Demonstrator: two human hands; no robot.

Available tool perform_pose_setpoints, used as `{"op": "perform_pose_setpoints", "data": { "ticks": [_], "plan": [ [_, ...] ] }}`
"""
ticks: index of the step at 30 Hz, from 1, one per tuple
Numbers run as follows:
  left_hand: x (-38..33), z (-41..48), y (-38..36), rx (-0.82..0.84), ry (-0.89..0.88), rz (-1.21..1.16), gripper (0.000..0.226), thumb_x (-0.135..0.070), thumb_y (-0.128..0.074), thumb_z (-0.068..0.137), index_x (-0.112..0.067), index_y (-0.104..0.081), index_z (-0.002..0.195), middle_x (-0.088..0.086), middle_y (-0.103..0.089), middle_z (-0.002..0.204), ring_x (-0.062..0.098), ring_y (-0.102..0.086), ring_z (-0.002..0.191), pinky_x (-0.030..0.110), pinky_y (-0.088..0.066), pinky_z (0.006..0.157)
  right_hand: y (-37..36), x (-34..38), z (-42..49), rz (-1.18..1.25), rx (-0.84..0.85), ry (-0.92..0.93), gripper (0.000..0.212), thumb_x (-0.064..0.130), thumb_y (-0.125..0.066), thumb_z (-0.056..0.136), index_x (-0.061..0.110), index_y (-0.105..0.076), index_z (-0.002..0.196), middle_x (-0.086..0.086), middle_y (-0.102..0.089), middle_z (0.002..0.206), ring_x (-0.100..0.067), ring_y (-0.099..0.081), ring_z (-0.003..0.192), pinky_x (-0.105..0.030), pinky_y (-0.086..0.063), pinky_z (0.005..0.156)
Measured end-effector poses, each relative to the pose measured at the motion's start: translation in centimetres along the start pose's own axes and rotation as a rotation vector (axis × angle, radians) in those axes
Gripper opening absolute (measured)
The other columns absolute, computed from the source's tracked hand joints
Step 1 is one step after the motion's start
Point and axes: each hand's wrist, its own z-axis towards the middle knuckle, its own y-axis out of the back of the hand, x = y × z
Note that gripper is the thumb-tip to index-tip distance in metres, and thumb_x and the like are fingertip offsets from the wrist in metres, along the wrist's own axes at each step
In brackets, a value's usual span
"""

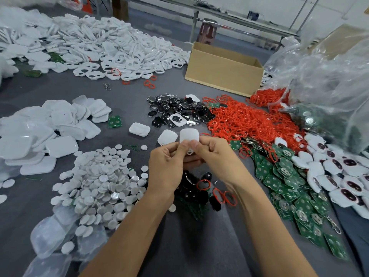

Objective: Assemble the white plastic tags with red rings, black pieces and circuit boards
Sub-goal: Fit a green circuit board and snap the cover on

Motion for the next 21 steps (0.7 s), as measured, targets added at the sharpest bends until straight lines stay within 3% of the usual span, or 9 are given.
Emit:
{"op": "perform_pose_setpoints", "data": {
  "ticks": [2, 6, 10, 13, 14, 16, 18, 21],
  "plan": [
    [0.2, 0.0, -0.1, 0.006, -0.006, -0.001, 0.022, -0.007, -0.053, 0.099, -0.005, -0.073, 0.091, 0.012, -0.076, 0.08, 0.024, -0.075, 0.071, 0.023, -0.058, 0.063, 0.0, -0.1, 0.3, -0.053, -0.012, -0.018, 0.023, 0.015, -0.051, 0.099, 0.0, -0.068, 0.091, -0.047, -0.057, 0.092, -0.06, -0.056, 0.095, -0.071, -0.043, 0.082],
    [0.3, -0.1, -0.2, 0.051, -0.033, -0.009, 0.023, -0.008, -0.047, 0.102, -0.006, -0.069, 0.107, 0.01, -0.077, 0.087, 0.021, -0.075, 0.074, 0.022, -0.057, 0.062, -0.2, -0.5, 0.5, -0.092, -0.11, 0.02, 0.018, 0.01, -0.055, 0.096, 0.008, -0.071, 0.087, -0.023, -0.064, 0.066, -0.031, -0.065, 0.071, -0.053, -0.054, 0.076],
    [0.3, -0.2, 0.0, 0.026, -0.071, 0.028, 0.025, -0.009, -0.046, 0.103, -0.007, -0.07, 0.101, 0.006, -0.076, 0.079, 0.016, -0.073, 0.065, 0.022, -0.056, 0.055, -0.9, -0.7, 0.4, -0.097, -0.138, 0.051, 0.017, 0.013, -0.055, 0.095, 0.012, -0.071, 0.097, -0.017, -0.072, 0.078, -0.045, -0.067, 0.086, -0.059, -0.053, 0.077],
    [0.3, 0.0, 0.0, 0.068, -0.086, 0.092, 0.023, -0.009, -0.046, 0.103, -0.005, -0.068, 0.108, 0.009, -0.077, 0.086, 0.023, -0.075, 0.074, 0.029, -0.06, 0.064, -0.4, -0.8, 0.5, -0.135, -0.158, 0.082, 0.026, 0.01, -0.056, 0.095, 0.02, -0.063, 0.117, -0.003, -0.071, 0.069, -0.013, -0.065, 0.067, -0.039, -0.052, 0.07],
    [0.3, 0.1, 0.1, 0.079, -0.104, 0.143, 0.022, -0.01, -0.047, 0.103, -0.006, -0.067, 0.111, 0.009, -0.077, 0.088, 0.024, -0.075, 0.077, 0.034, -0.061, 0.068, -0.2, -0.7, 0.4, -0.174, -0.176, 0.104, 0.036, 0.009, -0.056, 0.094, 0.025, -0.057, 0.126, -0.002, -0.068, 0.064, -0.009, -0.057, 0.06, -0.027, -0.05, 0.066],
    [0.6, 0.3, 0.4, 0.076, -0.167, 0.289, 0.022, -0.015, -0.052, 0.101, -0.013, -0.066, 0.117, 0.004, -0.077, 0.088, 0.022, -0.075, 0.079, 0.041, -0.061, 0.075, 0.0, -0.5, 0.3, -0.251, -0.182, 0.137, 0.046, 0.006, -0.053, 0.095, 0.032, -0.052, 0.132, -0.006, -0.066, 0.068, -0.015, -0.055, 0.061, -0.028, -0.049, 0.068],
    [0.7, 0.4, 0.7, 0.06, -0.222, 0.422, 0.028, -0.019, -0.057, 0.099, -0.022, -0.064, 0.126, -0.003, -0.077, 0.085, 0.014, -0.075, 0.078, 0.037, -0.06, 0.078, -0.1, -0.2, 0.3, -0.282, -0.177, 0.143, 0.041, 0.007, -0.051, 0.096, 0.029, -0.056, 0.13, -0.007, -0.066, 0.076, -0.019, -0.06, 0.068, -0.035, -0.053, 0.074],
    [0.7, 0.3, 1.0, 0.031, -0.279, 0.542, 0.055, -0.008, -0.067, 0.089, -0.032, -0.056, 0.137, -0.019, -0.074, 0.081, -0.002, -0.071, 0.083, 0.019, -0.055, 0.083, -0.1, 0.0, 0.3, -0.312, -0.157, 0.127, 0.039, 0.022, -0.057, 0.096, 0.025, -0.054, 0.135, -0.006, -0.072, 0.088, -0.019, -0.064, 0.078, -0.036, -0.051, 0.08]
  ]
}}
